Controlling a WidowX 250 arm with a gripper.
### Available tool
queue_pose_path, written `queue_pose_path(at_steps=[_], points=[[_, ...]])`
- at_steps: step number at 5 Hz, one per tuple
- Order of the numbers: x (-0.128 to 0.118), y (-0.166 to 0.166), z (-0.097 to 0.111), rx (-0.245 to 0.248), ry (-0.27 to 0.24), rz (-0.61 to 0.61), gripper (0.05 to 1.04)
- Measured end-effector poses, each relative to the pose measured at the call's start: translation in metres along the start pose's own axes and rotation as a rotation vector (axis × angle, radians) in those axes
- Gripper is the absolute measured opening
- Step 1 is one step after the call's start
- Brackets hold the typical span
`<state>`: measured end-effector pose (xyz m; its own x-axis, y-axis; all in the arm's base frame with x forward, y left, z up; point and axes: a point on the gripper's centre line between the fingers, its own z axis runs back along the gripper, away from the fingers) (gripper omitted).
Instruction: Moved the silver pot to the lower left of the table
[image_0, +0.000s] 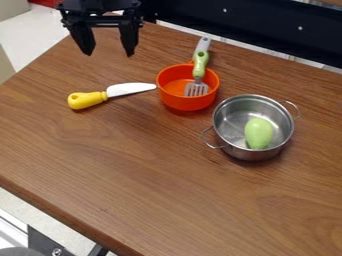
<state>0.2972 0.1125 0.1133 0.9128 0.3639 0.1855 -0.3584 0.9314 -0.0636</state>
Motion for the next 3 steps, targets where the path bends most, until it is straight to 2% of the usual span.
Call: queue_pose_path(at_steps=[1,2,3], points=[[-0.005,-0.001,-0.008,-0.002,0.034,-0.004,0.999],[-0.007,-0.023,-0.013,0.000,0.084,-0.112,0.999],[-0.007,-0.046,-0.013,-0.019,0.080,-0.187,0.999]])
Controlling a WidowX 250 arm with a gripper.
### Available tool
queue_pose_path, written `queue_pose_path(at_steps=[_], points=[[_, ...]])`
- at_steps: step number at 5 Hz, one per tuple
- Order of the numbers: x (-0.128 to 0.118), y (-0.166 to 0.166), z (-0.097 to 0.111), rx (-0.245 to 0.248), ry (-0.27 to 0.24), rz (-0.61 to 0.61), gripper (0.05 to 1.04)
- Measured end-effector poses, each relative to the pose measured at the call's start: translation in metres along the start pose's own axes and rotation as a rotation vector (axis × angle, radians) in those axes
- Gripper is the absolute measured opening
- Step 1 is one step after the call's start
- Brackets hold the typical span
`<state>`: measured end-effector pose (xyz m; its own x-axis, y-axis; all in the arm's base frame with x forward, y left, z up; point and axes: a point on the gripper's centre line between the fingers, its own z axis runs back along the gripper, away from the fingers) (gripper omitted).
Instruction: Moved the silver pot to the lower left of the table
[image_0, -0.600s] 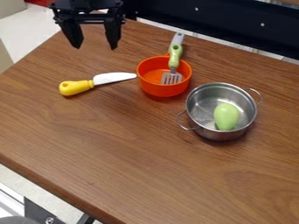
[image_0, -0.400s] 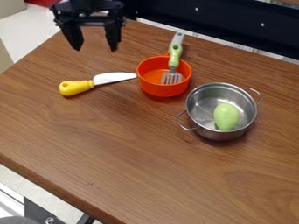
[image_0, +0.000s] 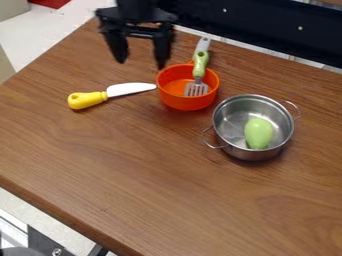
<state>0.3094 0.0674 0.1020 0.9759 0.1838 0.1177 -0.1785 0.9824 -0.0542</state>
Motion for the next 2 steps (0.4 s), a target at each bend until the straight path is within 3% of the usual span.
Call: queue_pose_path(at_steps=[1,2], points=[[0.005,-0.027,-0.001,-0.029,-0.047,-0.206,0.999],[0.003,-0.060,-0.001,-0.104,-0.062,-0.420,0.999]])
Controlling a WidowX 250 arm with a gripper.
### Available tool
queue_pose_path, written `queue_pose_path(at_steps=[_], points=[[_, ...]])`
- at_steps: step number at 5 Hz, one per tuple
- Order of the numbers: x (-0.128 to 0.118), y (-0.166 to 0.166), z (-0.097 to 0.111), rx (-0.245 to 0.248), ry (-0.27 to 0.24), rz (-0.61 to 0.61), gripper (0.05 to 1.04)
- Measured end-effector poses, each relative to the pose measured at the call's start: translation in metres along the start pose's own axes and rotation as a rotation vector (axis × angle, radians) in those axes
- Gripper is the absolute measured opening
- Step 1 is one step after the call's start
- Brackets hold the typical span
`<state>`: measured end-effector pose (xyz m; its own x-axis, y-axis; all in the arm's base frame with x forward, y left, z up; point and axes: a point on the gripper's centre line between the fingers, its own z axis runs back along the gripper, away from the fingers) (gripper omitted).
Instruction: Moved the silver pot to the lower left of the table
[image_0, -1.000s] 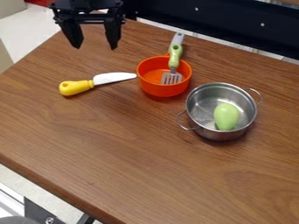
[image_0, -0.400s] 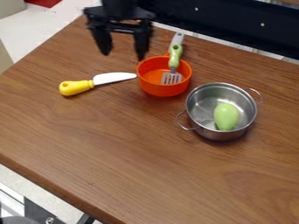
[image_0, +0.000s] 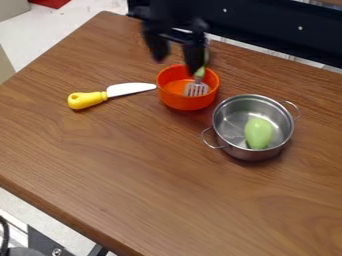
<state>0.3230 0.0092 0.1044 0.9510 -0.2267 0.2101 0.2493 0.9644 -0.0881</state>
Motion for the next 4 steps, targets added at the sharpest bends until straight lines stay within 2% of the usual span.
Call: queue_pose_path(at_steps=[1,2,3,4], points=[[0.006,-0.024,-0.019,-0.024,0.028,-0.189,0.999],[0.020,-0.035,-0.031,-0.028,0.049,-0.277,0.999],[0.027,-0.040,-0.038,-0.055,0.027,-0.370,0.999],[0.035,-0.044,-0.047,-0.053,0.017,-0.414,0.999]])
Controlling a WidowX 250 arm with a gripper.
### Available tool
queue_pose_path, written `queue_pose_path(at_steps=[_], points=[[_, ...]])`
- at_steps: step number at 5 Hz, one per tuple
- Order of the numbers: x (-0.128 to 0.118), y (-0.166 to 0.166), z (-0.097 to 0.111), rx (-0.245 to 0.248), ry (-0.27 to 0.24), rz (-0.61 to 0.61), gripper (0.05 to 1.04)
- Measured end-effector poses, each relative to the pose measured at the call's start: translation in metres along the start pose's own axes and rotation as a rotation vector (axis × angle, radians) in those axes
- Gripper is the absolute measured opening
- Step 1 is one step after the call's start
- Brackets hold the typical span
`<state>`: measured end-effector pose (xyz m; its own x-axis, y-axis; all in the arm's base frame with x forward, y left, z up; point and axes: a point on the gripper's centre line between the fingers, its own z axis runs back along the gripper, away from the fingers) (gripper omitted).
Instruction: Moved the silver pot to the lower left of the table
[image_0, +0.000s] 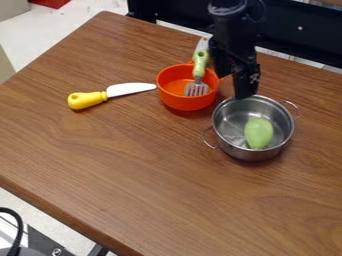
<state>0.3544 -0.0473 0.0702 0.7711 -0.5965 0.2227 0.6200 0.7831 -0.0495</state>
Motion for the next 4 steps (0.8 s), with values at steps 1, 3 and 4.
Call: queue_pose_path(at_steps=[1,3,4], points=[[0.005,-0.001,-0.008,0.003,0.011,-0.029,0.999],[0.009,-0.003,-0.028,-0.011,0.035,-0.070,0.999],[0.013,-0.005,-0.038,-0.015,0.049,-0.086,0.999]])
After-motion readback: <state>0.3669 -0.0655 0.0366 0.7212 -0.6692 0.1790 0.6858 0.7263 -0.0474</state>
